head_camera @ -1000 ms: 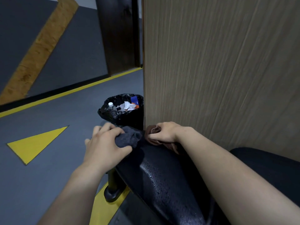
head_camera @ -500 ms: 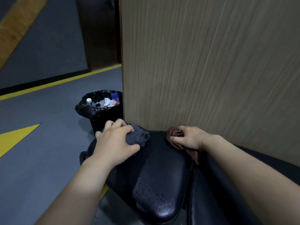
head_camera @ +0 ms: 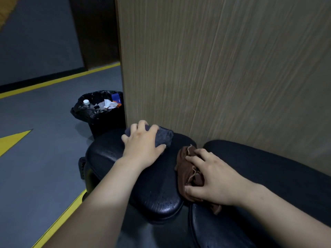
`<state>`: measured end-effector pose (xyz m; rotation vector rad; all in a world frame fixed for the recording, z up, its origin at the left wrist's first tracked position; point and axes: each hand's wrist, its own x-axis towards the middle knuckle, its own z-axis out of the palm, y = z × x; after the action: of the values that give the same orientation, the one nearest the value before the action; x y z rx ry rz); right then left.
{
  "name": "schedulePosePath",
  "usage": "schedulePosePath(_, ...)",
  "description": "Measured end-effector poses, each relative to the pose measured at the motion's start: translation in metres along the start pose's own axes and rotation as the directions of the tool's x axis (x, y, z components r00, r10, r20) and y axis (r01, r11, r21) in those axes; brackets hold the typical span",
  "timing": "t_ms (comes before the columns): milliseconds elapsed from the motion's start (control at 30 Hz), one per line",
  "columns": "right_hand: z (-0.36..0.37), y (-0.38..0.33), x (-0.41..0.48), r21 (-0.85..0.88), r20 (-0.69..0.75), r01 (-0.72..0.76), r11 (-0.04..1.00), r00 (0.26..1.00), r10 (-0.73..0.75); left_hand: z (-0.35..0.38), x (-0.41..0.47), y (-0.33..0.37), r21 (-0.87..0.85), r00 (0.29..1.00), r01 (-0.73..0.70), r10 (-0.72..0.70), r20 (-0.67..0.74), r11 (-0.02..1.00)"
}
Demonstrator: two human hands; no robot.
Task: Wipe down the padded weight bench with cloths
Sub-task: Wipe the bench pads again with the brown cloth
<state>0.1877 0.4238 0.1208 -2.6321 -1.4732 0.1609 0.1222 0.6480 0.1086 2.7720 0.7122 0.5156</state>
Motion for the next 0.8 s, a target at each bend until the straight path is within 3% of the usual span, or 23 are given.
schedulePosePath(167,0.013,-0.031,-0.02,-0.012,-0.048,0.001,1.0,0.999,-0.002,-0.005,-0.005,0.013,-0.156,0.996,0.026,-0.011,0.094,0.987)
schedulePosePath(267,0.017,-0.051,-0.025,-0.054,-0.076,0.019,0.998,0.997,-0.023,-0.014,-0.009,0.006,-0.259,0.997,0.062,-0.049,0.056,0.964)
schedulePosePath(533,0.064,-0.111,-0.027,-0.213,-0.162,0.151,0.965,0.969,-0.187,-0.04,-0.054,-0.066,-0.008,0.997,-0.05,0.049,-0.065,0.999)
schedulePosePath(800,0.075,-0.15,0.007,-0.25,-0.245,0.16,0.955,0.944,-0.222,-0.063,-0.097,-0.141,0.104,0.999,0.022,-0.025,0.023,0.994)
